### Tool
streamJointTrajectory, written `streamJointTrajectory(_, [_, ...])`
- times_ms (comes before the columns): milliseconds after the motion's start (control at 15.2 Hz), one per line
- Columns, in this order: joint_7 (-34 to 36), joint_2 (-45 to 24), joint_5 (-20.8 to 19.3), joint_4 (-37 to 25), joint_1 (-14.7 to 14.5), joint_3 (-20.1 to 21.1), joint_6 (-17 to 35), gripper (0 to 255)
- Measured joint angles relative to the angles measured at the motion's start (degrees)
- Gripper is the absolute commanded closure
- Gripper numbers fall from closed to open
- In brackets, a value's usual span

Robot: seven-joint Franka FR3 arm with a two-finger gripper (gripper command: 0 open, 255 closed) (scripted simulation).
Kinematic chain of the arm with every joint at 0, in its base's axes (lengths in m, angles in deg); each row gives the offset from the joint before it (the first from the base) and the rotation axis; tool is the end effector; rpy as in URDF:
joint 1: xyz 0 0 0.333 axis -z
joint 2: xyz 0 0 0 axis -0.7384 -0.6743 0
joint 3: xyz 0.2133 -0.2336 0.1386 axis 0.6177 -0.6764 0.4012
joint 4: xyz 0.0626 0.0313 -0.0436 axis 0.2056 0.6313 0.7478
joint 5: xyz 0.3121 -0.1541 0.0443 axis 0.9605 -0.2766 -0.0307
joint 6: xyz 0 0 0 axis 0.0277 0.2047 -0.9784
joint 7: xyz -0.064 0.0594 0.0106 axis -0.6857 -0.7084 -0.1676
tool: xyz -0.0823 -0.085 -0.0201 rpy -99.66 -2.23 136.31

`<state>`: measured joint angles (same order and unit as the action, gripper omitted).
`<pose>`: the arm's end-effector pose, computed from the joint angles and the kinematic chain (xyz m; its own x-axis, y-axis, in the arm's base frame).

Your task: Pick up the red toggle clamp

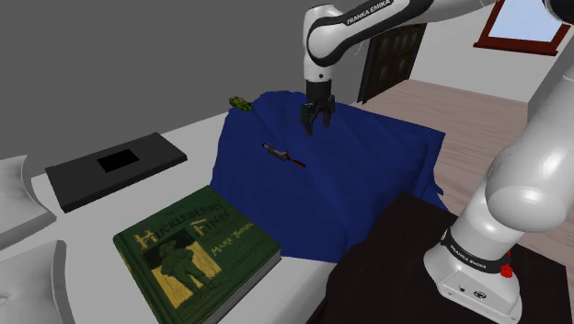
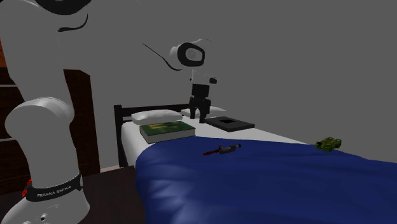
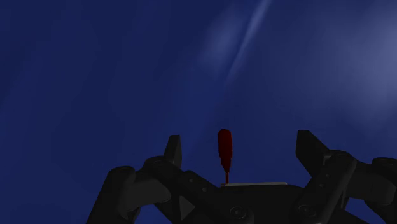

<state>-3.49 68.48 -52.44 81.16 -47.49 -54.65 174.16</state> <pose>0.4797 0.0010 0.4585 0.9911 -0.0289 -0.1301 -0.0306 -0.9995 -0.0110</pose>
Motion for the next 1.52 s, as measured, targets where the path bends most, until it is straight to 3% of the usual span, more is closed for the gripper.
streamJointTrajectory(660, [2.46,-22.12,2.25,-17.0,0.31,-0.17,4.78,0])
streamJointTrajectory(990, [3.62,-33.4,3.25,-28.94,0.62,-0.22,3.95,0])
streamJointTrajectory(1518, [3.52,-38.51,3.57,-30.39,0.74,-0.17,7.52,0])
